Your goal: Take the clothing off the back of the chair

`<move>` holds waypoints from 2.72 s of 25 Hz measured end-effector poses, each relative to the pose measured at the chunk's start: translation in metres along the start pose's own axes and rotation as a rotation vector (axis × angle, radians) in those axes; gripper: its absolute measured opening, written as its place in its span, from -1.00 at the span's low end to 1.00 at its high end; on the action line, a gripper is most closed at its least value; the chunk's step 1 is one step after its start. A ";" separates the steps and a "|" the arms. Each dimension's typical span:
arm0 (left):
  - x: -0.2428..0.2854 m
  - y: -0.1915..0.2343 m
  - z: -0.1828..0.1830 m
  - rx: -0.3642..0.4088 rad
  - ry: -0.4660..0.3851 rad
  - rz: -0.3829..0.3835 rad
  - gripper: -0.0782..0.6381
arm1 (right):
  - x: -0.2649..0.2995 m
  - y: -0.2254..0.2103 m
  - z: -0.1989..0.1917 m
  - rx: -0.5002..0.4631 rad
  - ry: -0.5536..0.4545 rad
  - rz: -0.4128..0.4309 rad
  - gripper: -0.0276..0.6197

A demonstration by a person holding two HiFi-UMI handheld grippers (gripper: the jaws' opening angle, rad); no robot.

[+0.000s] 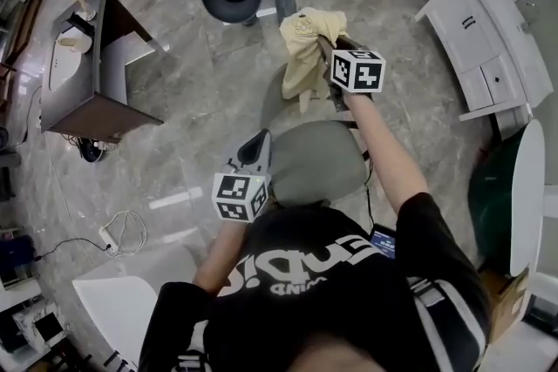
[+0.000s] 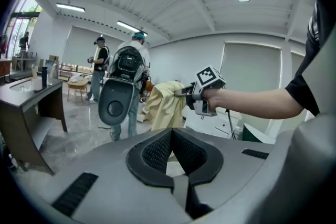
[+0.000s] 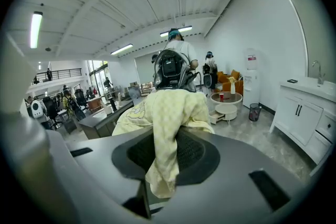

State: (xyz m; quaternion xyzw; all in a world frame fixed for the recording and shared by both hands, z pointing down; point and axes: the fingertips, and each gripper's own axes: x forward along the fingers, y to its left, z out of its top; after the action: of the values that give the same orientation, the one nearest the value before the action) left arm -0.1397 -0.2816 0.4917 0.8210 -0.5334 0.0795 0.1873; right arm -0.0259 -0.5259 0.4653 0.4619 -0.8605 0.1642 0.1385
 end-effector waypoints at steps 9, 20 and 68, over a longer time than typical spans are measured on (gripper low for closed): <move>-0.018 -0.006 0.011 0.014 -0.047 -0.023 -0.74 | -0.069 0.025 0.012 -0.001 -0.090 0.022 -0.67; -0.040 -0.012 0.023 0.043 -0.093 -0.075 -0.74 | -0.206 0.071 -0.054 0.045 -0.136 -0.018 -0.67; -0.216 -0.230 -0.070 0.033 -0.123 0.074 -0.74 | -0.479 0.100 -0.216 0.058 -0.127 0.118 -0.66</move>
State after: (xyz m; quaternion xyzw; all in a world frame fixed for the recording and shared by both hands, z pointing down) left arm -0.0170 0.0116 0.4338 0.8070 -0.5726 0.0443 0.1376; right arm 0.1650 -0.0265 0.4590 0.4235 -0.8882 0.1676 0.0603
